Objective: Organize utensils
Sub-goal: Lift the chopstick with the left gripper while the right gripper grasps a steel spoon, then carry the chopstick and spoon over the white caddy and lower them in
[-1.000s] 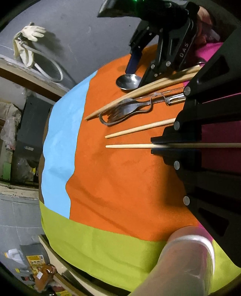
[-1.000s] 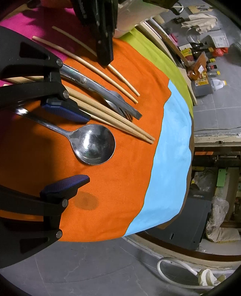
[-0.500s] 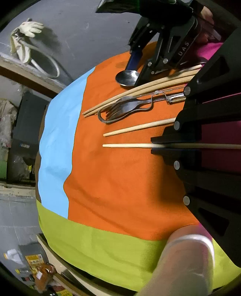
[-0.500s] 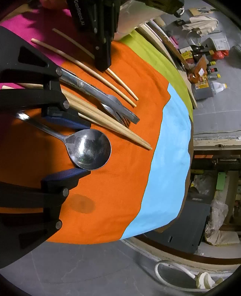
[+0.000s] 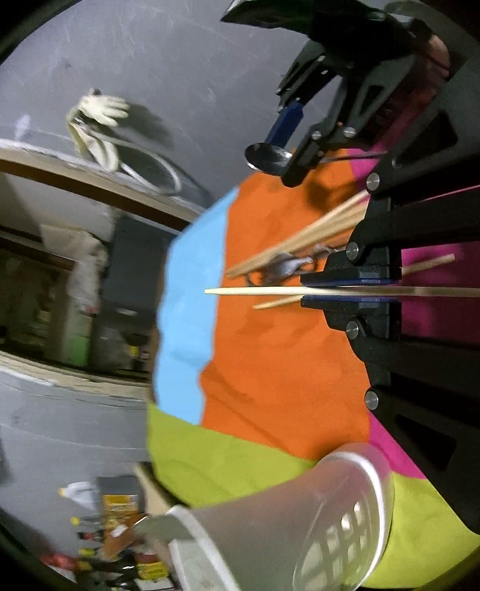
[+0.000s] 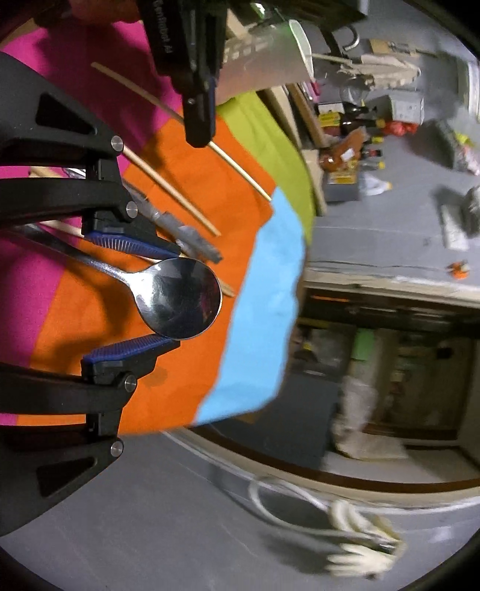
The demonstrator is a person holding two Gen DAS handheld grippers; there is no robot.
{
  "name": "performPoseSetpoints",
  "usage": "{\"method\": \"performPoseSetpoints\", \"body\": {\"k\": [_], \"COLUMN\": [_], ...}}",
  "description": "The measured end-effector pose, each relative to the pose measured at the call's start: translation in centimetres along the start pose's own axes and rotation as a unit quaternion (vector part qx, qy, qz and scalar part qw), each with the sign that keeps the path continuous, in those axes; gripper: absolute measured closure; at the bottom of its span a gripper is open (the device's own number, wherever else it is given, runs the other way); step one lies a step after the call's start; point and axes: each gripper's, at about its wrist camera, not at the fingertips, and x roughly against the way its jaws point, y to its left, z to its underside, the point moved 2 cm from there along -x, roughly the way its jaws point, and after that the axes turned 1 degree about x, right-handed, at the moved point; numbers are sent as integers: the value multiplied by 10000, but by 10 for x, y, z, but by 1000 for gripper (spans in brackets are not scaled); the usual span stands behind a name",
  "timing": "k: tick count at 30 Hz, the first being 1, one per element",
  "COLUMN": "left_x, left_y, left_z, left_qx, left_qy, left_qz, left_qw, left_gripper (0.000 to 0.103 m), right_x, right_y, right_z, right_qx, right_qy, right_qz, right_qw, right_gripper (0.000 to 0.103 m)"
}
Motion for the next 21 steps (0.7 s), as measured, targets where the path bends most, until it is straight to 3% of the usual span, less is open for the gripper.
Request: {"method": "performPoseSetpoints", "body": {"k": [10, 21], "left_x": [53, 101], "left_y": [-6, 2], "left_z": [-8, -23], "left_qx": [-11, -132], "left_qy": [-1355, -2235], "left_qz": [100, -98], "left_qw": [9907, 9746], "left_gripper": [100, 100], "right_x": [38, 67], "right_y": [17, 35], "right_z": [-8, -38], "right_qx": [158, 91], "right_qy": [-1189, -2072], "right_qz": [396, 436], "right_qw": [9920, 9773], "right_gripper": [64, 64]}}
